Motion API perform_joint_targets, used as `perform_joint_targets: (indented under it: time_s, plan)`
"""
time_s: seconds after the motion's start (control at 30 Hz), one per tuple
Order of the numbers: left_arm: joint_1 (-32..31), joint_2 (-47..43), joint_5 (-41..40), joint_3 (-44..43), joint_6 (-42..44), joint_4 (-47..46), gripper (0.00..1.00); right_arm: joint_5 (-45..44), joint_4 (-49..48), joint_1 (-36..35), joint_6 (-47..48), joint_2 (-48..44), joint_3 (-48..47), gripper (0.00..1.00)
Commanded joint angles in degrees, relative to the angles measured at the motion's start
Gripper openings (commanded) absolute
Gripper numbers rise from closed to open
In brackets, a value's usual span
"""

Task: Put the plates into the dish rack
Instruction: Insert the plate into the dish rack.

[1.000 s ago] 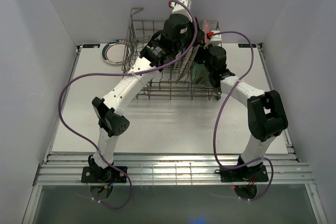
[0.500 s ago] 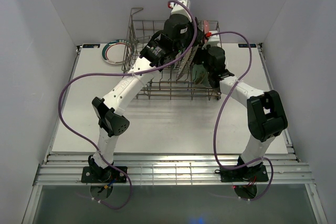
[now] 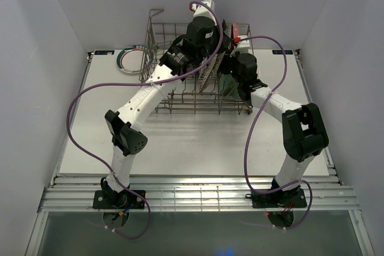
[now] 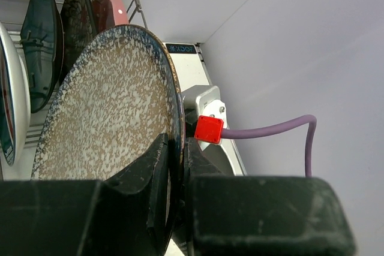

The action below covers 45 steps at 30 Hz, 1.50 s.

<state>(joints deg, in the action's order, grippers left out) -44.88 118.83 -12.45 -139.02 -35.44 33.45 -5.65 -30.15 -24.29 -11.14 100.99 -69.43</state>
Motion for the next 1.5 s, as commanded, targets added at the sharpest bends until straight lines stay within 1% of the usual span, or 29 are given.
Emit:
perform_joint_targets:
  time_s: [0.0,0.33,0.5,0.67,0.83,0.93,1.27,1.47]
  plan:
    - [-1.35,-5.36,7.35,-0.55,-6.31,-9.02,0.00,3.37,-6.15,-2.07,0.06,0.79,-2.55,0.30]
    - [-1.26,-8.17,6.21,3.49,-7.01,-8.23,0.00,4.07,-3.43,-2.07,1.12,1.84,-6.59,0.30]
    - [-0.91,-7.65,7.08,4.46,-8.06,-8.14,0.00,4.33,-1.58,-2.07,1.73,2.81,-8.53,0.30]
    - [-0.82,-6.42,8.40,4.29,-9.56,-7.61,0.00,4.33,-1.93,-1.99,2.08,2.98,-8.18,0.30]
    - [-0.82,-5.01,7.97,0.16,-8.59,-8.93,0.00,4.42,-2.02,-2.07,2.17,3.60,-8.27,0.30]
    - [-0.73,-5.44,8.40,-0.55,-8.24,-9.02,0.00,4.60,-2.80,-1.99,2.17,3.60,-7.48,0.30]
    - [-1.08,-8.52,11.83,2.96,-9.21,-11.57,0.00,4.95,-4.83,-1.99,1.47,2.37,-5.28,0.30]
    - [-1.87,-10.19,12.36,4.72,-9.21,-12.27,0.00,5.21,-5.97,-2.07,1.03,1.76,-3.70,0.30]
